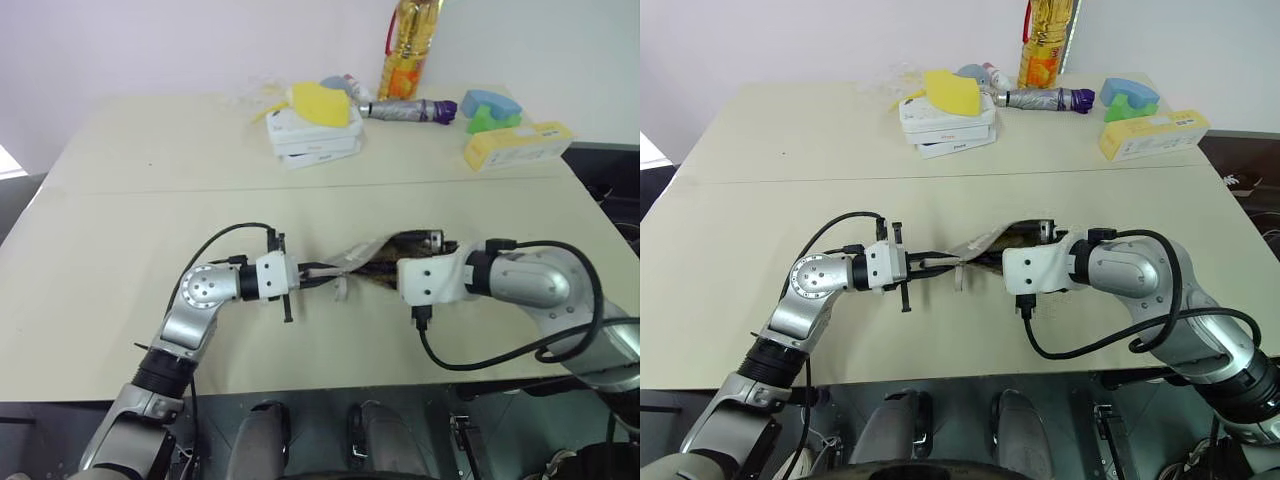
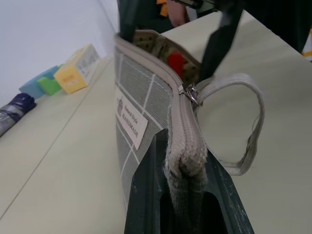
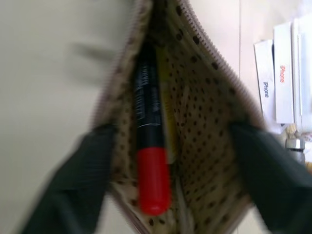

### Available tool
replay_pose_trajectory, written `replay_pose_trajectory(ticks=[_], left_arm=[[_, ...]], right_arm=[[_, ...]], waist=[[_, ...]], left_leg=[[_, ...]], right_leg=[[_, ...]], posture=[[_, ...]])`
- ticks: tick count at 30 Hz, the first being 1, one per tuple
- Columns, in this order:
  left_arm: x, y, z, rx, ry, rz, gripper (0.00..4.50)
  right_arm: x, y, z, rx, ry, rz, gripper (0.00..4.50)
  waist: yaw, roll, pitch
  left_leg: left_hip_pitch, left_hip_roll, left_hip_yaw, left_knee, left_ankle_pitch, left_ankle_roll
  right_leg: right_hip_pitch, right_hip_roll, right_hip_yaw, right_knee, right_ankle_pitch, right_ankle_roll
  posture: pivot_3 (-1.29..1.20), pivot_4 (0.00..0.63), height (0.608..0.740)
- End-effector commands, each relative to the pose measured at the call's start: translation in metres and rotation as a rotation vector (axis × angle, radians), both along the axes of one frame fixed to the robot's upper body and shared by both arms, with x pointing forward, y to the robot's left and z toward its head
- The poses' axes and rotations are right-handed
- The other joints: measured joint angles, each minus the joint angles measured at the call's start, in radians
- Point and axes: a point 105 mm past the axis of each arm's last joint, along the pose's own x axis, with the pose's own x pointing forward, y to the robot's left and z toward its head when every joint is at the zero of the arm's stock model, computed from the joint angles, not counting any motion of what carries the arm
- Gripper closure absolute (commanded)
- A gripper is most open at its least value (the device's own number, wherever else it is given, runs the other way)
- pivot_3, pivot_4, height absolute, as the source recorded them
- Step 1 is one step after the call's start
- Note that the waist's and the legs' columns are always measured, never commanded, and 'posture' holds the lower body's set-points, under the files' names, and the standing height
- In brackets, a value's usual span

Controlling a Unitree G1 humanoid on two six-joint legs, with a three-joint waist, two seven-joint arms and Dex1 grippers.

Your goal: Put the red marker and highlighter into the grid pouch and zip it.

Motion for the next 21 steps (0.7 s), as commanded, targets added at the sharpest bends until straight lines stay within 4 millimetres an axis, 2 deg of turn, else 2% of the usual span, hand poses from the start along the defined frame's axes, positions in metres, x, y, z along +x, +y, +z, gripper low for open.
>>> replay_pose_trajectory(ticks=[1,5,9,11,12,17,21], left_arm=[[0.010,0.008,0.007,-0.045,-0.022,0.070,4.50],[0.032,0.008,0.028,-0.230,0.003,0.219,4.50],[0.044,0.001,0.041,-0.328,-0.004,0.282,4.50],[0.048,-0.003,0.045,-0.351,-0.009,0.299,4.50],[0.050,-0.006,0.046,-0.361,-0.008,0.301,4.50],[0.051,-0.020,0.046,-0.376,-0.014,0.297,4.50],[0.050,-0.026,0.048,-0.384,-0.022,0.297,4.50]], right_arm=[[-0.004,-0.002,0.030,0.157,-0.031,-0.050,0.14],[-0.007,-0.010,0.062,0.485,-0.004,-0.135,0.14],[-0.015,-0.006,0.067,0.680,0.098,-0.136,0.14],[-0.020,-0.001,0.064,0.753,0.166,-0.124,0.14],[-0.022,0.004,0.057,0.779,0.215,-0.125,0.14],[-0.004,0.024,0.026,0.901,0.266,-0.249,0.14],[0.010,0.037,0.021,0.993,0.258,-0.319,0.14]], waist=[[0.000,0.000,0.000],[0.001,0.000,0.000],[0.001,0.000,0.000],[0.001,0.000,0.000],[0.001,0.000,0.000],[-0.003,0.000,0.000],[-0.002,0.000,0.000]], left_leg=[[0.000,0.000,0.000,0.000,0.000,0.000],[0.001,0.000,-0.001,0.001,0.000,0.000],[0.001,0.000,-0.003,0.003,0.000,0.000],[0.001,0.000,-0.003,0.003,0.000,0.000],[0.001,0.000,-0.003,0.003,0.000,0.000],[0.002,0.000,-0.003,0.002,0.000,0.000],[0.002,0.000,-0.003,0.002,0.000,0.000]], right_leg=[[0.000,0.000,0.000,0.000,0.000,0.000],[0.002,0.000,-0.001,0.000,0.000,0.000],[0.004,-0.001,-0.002,0.000,0.000,0.000],[0.004,-0.001,-0.002,0.000,0.000,0.000],[0.004,-0.001,-0.002,0.000,0.000,0.000],[0.004,-0.001,-0.003,0.001,0.000,0.000],[0.004,0.000,-0.003,0.001,0.000,0.000]], posture=[[0.00,0.150,0.740],[0.00,0.150,0.740],[0.00,0.150,0.740],[0.00,0.150,0.740],[0.00,0.150,0.740],[0.00,0.150,0.740],[0.00,0.150,0.740]])
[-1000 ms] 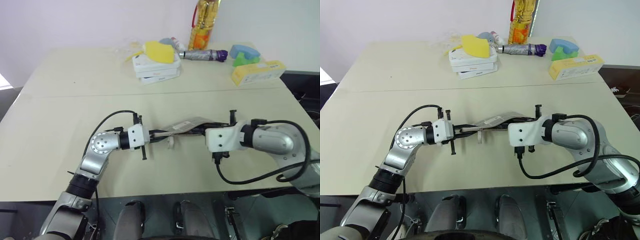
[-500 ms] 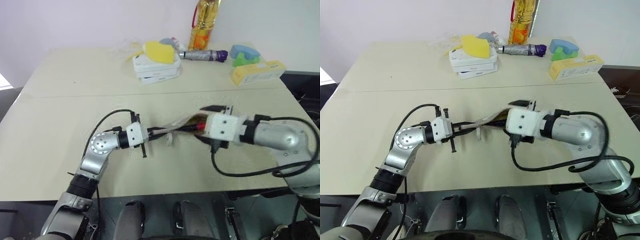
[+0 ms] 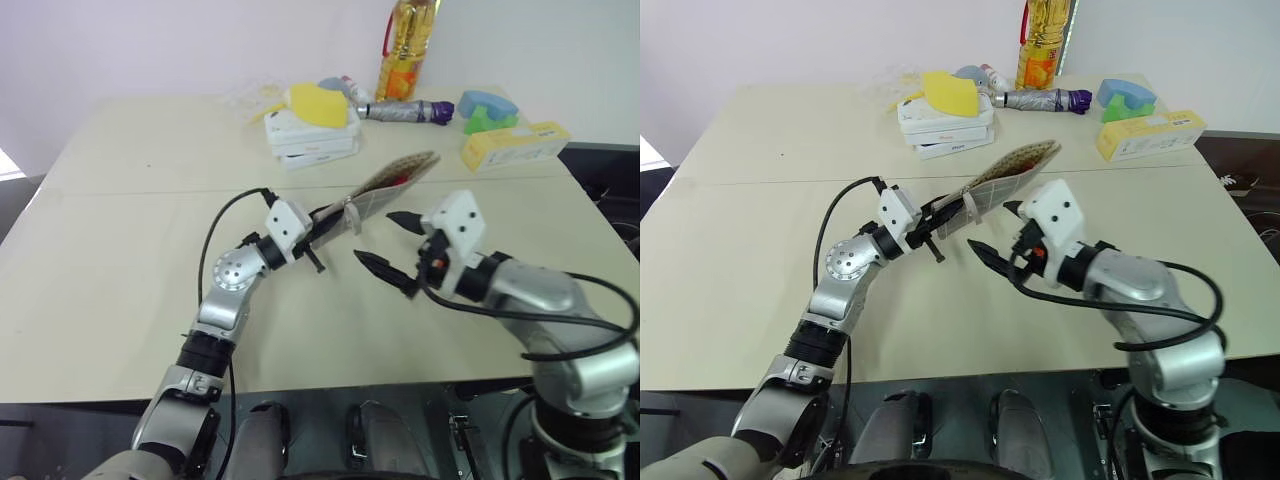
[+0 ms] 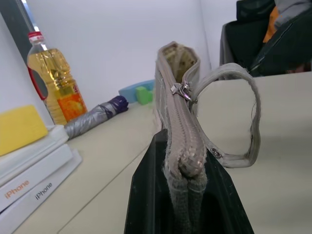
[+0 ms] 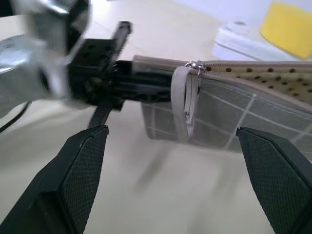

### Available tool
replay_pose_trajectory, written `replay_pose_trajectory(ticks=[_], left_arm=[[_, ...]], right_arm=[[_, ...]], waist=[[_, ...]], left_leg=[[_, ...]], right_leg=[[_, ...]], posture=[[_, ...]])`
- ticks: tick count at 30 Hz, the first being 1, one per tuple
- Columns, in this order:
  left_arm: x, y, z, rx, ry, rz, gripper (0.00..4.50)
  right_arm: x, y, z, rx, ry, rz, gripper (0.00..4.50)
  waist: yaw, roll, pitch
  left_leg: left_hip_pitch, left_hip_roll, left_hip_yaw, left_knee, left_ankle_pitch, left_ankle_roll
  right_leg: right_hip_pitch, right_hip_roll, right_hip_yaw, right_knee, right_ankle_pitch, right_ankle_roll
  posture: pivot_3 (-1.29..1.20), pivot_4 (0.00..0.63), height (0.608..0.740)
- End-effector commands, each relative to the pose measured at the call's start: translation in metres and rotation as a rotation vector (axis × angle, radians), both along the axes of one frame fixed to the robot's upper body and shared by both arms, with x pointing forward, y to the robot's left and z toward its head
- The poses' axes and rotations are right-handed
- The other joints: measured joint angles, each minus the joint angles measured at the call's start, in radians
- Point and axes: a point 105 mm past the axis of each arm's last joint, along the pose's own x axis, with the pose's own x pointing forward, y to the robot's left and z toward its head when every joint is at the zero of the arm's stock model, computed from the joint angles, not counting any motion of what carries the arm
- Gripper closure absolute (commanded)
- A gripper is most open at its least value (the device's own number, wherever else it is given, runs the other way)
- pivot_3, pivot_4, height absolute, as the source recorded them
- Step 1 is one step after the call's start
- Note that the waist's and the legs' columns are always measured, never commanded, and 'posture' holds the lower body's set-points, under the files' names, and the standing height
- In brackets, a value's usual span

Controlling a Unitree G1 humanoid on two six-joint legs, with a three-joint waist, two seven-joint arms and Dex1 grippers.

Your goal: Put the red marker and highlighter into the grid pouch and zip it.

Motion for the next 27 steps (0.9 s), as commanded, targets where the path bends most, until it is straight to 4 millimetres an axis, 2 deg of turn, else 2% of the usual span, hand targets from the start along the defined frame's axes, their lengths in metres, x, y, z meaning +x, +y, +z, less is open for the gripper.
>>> replay_pose_trajectory(ticks=[1,5,8,10,14,15,18,22,25,27], left_arm=[[-0.003,-0.005,0.017,-0.016,-0.076,-0.007,4.50],[-0.004,-0.007,0.018,-0.010,-0.084,-0.010,4.50],[-0.004,-0.008,0.018,-0.004,-0.089,-0.013,4.50],[-0.004,-0.007,0.018,0.000,-0.090,-0.010,4.50],[-0.003,-0.003,0.015,0.012,-0.090,-0.001,4.50],[-0.003,-0.002,0.014,0.020,-0.091,0.000,4.50],[-0.003,0.001,0.012,0.037,-0.094,-0.001,4.50],[-0.003,0.007,0.009,0.060,-0.089,-0.006,4.50],[-0.006,0.020,0.001,0.112,-0.080,-0.020,4.50],[-0.007,0.026,-0.002,0.131,-0.075,-0.025,4.50]], right_arm=[[0.010,0.005,0.008,0.027,-0.049,-0.073,0.14],[0.022,0.009,0.008,0.036,-0.056,-0.117,0.14],[0.025,0.008,0.012,0.060,-0.059,-0.127,0.92],[0.025,0.006,0.016,0.073,-0.069,-0.124,1.86],[0.023,0.000,0.019,0.052,-0.080,-0.126,4.13],[0.023,-0.003,0.021,0.043,-0.089,-0.131,4.46],[0.025,-0.017,0.028,0.026,-0.116,-0.161,4.46],[0.032,-0.055,0.044,-0.041,-0.180,-0.279,4.46],[0.041,-0.118,0.062,-0.132,-0.233,-0.512,4.46],[0.041,-0.145,0.070,-0.167,-0.248,-0.612,4.46]], waist=[[0.000,0.000,0.000],[0.001,0.000,0.000],[0.001,0.000,0.000],[0.001,0.000,0.000],[0.000,0.000,0.000],[0.000,0.000,0.000],[0.000,0.000,0.000],[0.002,0.000,0.000],[0.001,0.000,0.000],[0.002,0.000,0.000]], left_leg=[[0.000,0.000,0.000,0.000,0.000,0.000],[0.000,0.000,0.000,0.000,0.000,0.000],[0.000,0.000,0.000,0.000,0.000,0.000],[0.000,0.000,0.000,-0.001,0.000,0.000],[0.000,0.000,0.000,-0.001,0.000,0.000],[0.000,0.000,0.000,-0.001,0.000,0.000],[0.000,0.000,0.000,-0.001,0.000,0.000],[-0.001,0.000,0.000,-0.001,0.000,0.000],[-0.001,0.000,0.000,-0.001,0.000,0.000],[-0.001,0.000,0.001,-0.002,0.000,0.000]], right_leg=[[0.000,0.000,0.000,0.000,0.000,0.000],[0.000,0.000,0.000,0.000,0.000,0.000],[0.000,0.000,0.000,-0.001,0.000,0.000],[0.000,0.000,0.000,-0.001,0.000,0.000],[0.000,0.000,0.000,-0.001,0.000,0.000],[0.000,0.000,0.000,-0.001,0.000,0.000],[0.000,0.000,0.000,-0.001,0.000,0.000],[0.000,-0.001,0.000,-0.001,0.000,0.000],[0.000,-0.001,0.000,-0.002,0.000,0.000],[-0.001,-0.001,0.000,-0.002,0.000,0.000]], posture=[[0.00,0.150,0.740],[0.00,0.150,0.740],[0.00,0.150,0.740],[0.00,0.150,0.740],[0.00,0.150,0.740],[0.00,0.150,0.740],[0.00,0.150,0.740],[0.00,0.150,0.740],[0.00,0.150,0.740],[0.00,0.150,0.740]])
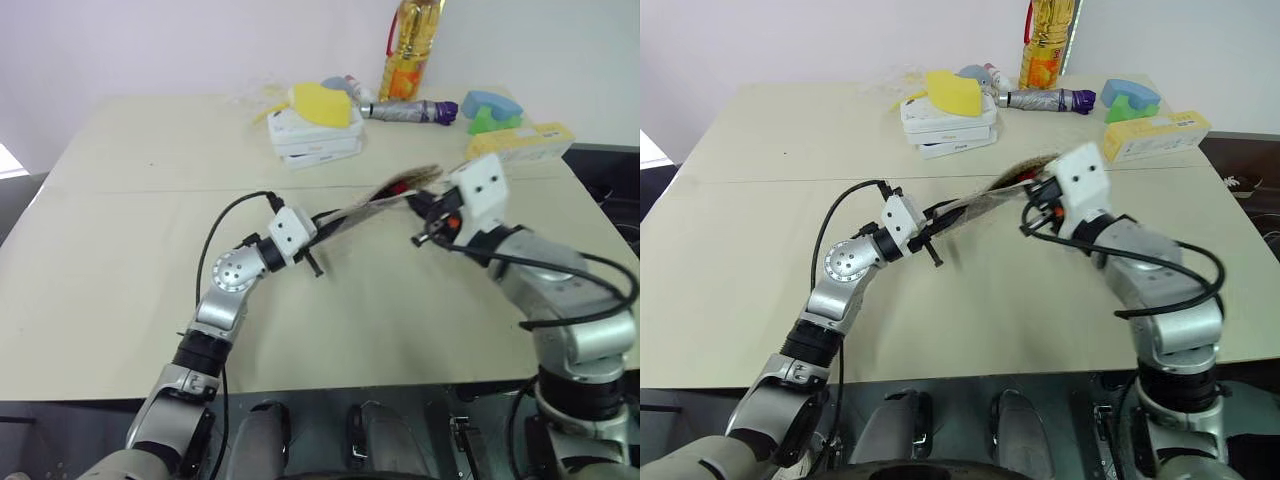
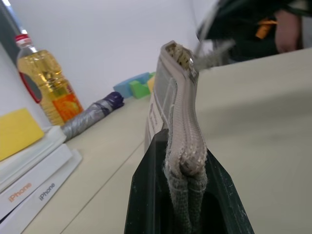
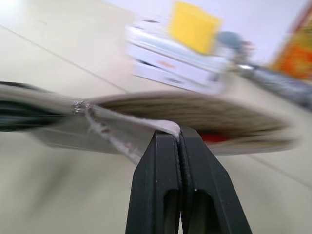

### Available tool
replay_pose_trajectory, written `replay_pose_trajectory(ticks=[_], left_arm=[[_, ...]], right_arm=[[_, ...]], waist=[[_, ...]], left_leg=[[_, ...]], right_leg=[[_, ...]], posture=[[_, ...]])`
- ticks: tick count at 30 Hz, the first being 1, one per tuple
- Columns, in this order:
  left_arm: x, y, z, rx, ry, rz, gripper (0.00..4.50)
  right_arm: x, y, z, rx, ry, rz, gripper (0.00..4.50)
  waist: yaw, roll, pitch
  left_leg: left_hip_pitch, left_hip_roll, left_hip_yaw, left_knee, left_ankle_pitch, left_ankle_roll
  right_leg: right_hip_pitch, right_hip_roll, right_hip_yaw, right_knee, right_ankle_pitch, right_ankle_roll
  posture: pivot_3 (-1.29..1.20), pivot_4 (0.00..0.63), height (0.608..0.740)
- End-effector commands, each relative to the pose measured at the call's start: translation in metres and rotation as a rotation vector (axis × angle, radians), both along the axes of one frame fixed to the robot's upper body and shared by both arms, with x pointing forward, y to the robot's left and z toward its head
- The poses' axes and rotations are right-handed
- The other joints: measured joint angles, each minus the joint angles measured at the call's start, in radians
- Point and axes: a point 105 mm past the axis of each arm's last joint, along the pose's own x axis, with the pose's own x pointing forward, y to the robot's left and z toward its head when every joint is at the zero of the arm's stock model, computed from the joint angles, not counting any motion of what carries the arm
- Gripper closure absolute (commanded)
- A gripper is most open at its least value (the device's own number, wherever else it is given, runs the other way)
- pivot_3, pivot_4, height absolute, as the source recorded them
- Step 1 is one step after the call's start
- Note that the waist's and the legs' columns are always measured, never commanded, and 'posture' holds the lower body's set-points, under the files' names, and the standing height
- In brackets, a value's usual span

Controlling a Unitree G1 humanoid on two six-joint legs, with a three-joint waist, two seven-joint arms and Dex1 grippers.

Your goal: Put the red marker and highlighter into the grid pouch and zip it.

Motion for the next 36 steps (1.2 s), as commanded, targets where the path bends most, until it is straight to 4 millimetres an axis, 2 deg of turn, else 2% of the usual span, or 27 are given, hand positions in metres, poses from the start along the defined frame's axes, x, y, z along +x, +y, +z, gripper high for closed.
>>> replay_pose_trajectory(ticks=[1,5,6,10,12,14,15,19,20,21,22,24,27,29,32,36], left_arm=[[-0.002,0.016,0.004,-0.001,-0.021,0.008,4.50],[-0.004,0.021,0.001,0.020,-0.019,0.004,4.50],[-0.004,0.022,0.001,0.022,-0.019,0.005,4.50],[-0.005,0.024,0.001,0.036,-0.018,-0.001,4.50],[-0.008,0.025,0.000,0.047,-0.009,-0.015,4.50],[-0.009,0.033,0.003,0.039,0.004,-0.018,3.83],[-0.011,0.037,0.004,0.047,0.012,-0.028,3.64],[-0.023,0.053,0.008,0.060,0.078,-0.060,1.72],[-0.027,0.056,0.008,0.063,0.108,-0.074,1.20],[-0.032,0.060,0.008,0.049,0.159,-0.090,0.71],[-0.039,0.068,0.004,0.040,0.257,-0.106,0.20],[-0.048,0.078,-0.002,0.032,0.388,-0.119,0.20],[-0.049,0.110,-0.024,0.013,0.555,-0.001,0.20],[-0.047,0.133,-0.037,-0.002,0.617,0.106,0.20],[-0.044,0.152,-0.045,-0.029,0.628,0.212,0.20],[-0.037,0.169,-0.056,0.013,0.627,0.339,0.20]], right_arm=[[-0.002,-0.053,0.033,-0.042,-0.124,-0.211,4.46],[-0.007,-0.057,0.029,-0.116,-0.096,-0.196,4.46],[-0.008,-0.052,0.024,-0.138,-0.074,-0.167,4.46],[-0.027,-0.012,-0.007,-0.205,0.066,0.089,4.46],[-0.034,-0.006,-0.013,-0.205,0.099,0.147,3.91],[-0.041,-0.004,-0.016,-0.209,0.119,0.178,3.24],[-0.046,-0.002,-0.017,-0.216,0.129,0.210,2.66],[-0.068,0.003,-0.022,-0.190,0.173,0.314,0.59],[-0.073,0.001,-0.025,-0.191,0.190,0.320,0.18],[-0.078,-0.001,-0.030,-0.200,0.222,0.330,0.00],[-0.083,-0.006,-0.036,-0.192,0.251,0.329,0.00],[-0.089,-0.013,-0.042,-0.172,0.282,0.317,0.00],[-0.093,-0.028,-0.048,-0.133,0.297,0.265,0.00],[-0.089,-0.044,-0.052,-0.115,0.290,0.187,0.00],[-0.083,-0.062,-0.060,-0.099,0.285,0.095,0.00],[-0.076,-0.065,-0.057,-0.022,0.210,0.067,0.00]], waist=[[0.000,0.000,0.000],[-0.002,0.000,0.000],[-0.001,0.000,0.000],[-0.001,0.000,0.000],[-0.002,0.000,0.000],[-0.001,0.000,0.000],[-0.001,0.000,0.000],[0.000,0.000,0.000],[0.000,0.000,0.000],[0.000,0.000,0.000],[0.001,-0.001,0.000],[0.000,-0.001,0.001],[-0.002,-0.001,0.001],[-0.001,-0.001,0.001],[0.000,-0.001,0.001],[0.002,-0.002,0.001]], left_leg=[[0.000,0.000,0.000,0.000,0.000,0.000],[0.000,0.000,0.000,-0.002,0.000,0.000],[0.000,0.000,0.000,-0.002,0.000,0.000],[0.000,0.001,0.000,-0.002,0.000,0.000],[0.000,0.001,0.000,-0.002,0.000,0.000],[0.000,0.001,0.000,-0.002,0.000,0.000],[0.000,0.001,0.000,-0.002,0.000,0.000],[0.000,0.001,-0.001,-0.002,0.000,0.000],[0.000,0.001,-0.001,-0.002,0.000,0.000],[0.000,0.001,-0.001,-0.002,0.000,0.000],[0.000,0.001,-0.001,-0.002,0.000,0.000],[0.000,0.001,-0.002,-0.002,0.000,0.000],[0.001,0.001,-0.002,-0.002,0.000,0.000],[0.002,0.001,-0.002,-0.002,0.000,0.000],[0.002,0.001,-0.002,-0.001,0.000,0.000],[0.001,0.001,-0.002,-0.001,0.000,0.000]], right_leg=[[0.000,0.000,0.000,0.000,0.000,0.000],[-0.001,0.001,0.000,0.000,0.000,0.000],[-0.001,0.001,0.000,0.000,0.000,0.000],[-0.001,0.001,0.000,0.000,0.000,0.000],[-0.001,0.001,0.000,0.000,0.000,0.000],[-0.001,0.001,0.000,0.000,0.000,0.000],[-0.001,0.000,0.000,0.000,0.000,0.000],[-0.001,0.000,0.000,-0.001,0.000,0.000],[-0.001,0.000,0.000,-0.001,0.000,0.000],[-0.001,0.000,0.000,-0.001,0.000,0.000],[-0.001,0.000,0.000,-0.001,0.000,0.000],[0.000,0.000,0.000,-0.001,-0.001,0.001],[0.000,0.000,0.001,-0.001,-0.001,0.001],[0.000,0.000,0.002,-0.002,-0.003,0.003],[0.000,0.000,0.002,-0.002,-0.004,0.000],[0.000,-0.001,0.002,-0.002,-0.003,-0.002]], posture=[[0.00,0.150,0.740],[0.00,0.150,0.740],[0.00,0.150,0.740],[0.00,0.150,0.740],[0.00,0.150,0.740],[0.00,0.150,0.740],[0.00,0.150,0.740],[0.00,0.150,0.740],[0.00,0.150,0.740],[0.00,0.150,0.740],[0.00,0.150,0.740],[0.00,0.150,0.740],[0.00,0.150,0.740],[0.00,0.150,0.740],[0.00,0.150,0.740],[0.00,0.150,0.740]])
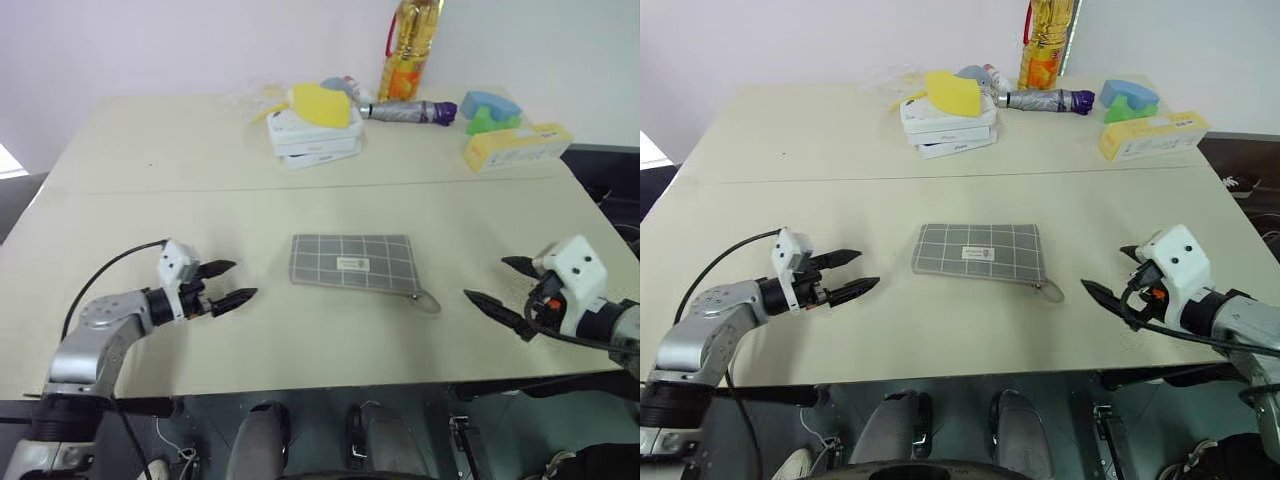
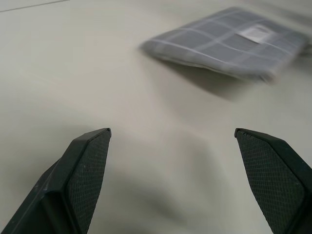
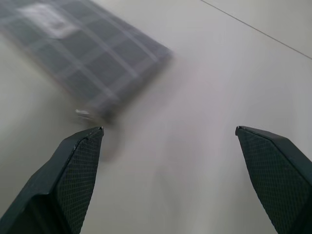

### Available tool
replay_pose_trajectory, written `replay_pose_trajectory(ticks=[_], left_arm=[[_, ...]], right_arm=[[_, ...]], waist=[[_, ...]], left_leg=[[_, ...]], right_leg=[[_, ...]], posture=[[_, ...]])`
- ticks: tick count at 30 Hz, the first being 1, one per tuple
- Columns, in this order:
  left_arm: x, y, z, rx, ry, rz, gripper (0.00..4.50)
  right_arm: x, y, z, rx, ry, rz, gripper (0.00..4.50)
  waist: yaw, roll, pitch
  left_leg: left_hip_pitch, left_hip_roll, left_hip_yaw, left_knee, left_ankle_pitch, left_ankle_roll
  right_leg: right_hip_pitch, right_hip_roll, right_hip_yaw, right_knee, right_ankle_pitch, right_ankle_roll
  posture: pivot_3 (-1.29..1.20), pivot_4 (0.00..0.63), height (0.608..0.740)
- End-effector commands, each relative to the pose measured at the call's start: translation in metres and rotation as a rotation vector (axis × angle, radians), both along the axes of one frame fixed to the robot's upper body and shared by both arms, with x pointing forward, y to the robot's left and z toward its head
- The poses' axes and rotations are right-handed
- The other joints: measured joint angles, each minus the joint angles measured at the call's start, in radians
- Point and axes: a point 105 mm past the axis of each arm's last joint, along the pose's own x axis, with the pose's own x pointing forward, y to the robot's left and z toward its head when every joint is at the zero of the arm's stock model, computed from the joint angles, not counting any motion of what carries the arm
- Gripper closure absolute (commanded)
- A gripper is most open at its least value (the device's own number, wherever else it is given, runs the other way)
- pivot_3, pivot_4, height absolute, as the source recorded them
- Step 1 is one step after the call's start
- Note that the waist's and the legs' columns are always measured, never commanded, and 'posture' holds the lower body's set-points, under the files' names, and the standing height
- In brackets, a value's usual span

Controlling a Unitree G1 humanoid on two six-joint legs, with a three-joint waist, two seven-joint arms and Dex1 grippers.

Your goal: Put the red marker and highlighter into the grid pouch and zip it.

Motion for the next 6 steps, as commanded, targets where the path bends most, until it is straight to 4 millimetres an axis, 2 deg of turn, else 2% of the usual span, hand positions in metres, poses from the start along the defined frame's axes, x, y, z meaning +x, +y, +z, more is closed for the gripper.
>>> replay_pose_trajectory(ticks=[1,6], left_arm=[[0.0077,0.0148,0.0036,0.064,-0.047,0.076,0.20],[0.0053,0.0198,0.0063,0.066,-0.067,0.076,0.20]], right_arm=[[0.0058,0.0003,0.0147,0.060,-0.115,-0.015,0.00],[0.0013,0.0025,0.0110,0.090,-0.114,0.001,0.00]], waist=[[-0.002,0.000,0.000],[-0.003,0.000,0.000]], left_leg=[[0.000,0.000,0.000,0.000,0.000,0.000],[0.000,0.000,0.001,-0.001,0.000,0.000]], right_leg=[[0.000,0.000,0.000,0.000,0.000,0.000],[-0.001,0.000,0.001,0.000,0.001,0.002]], posture=[[0.00,0.150,0.740],[0.00,0.150,0.740]])
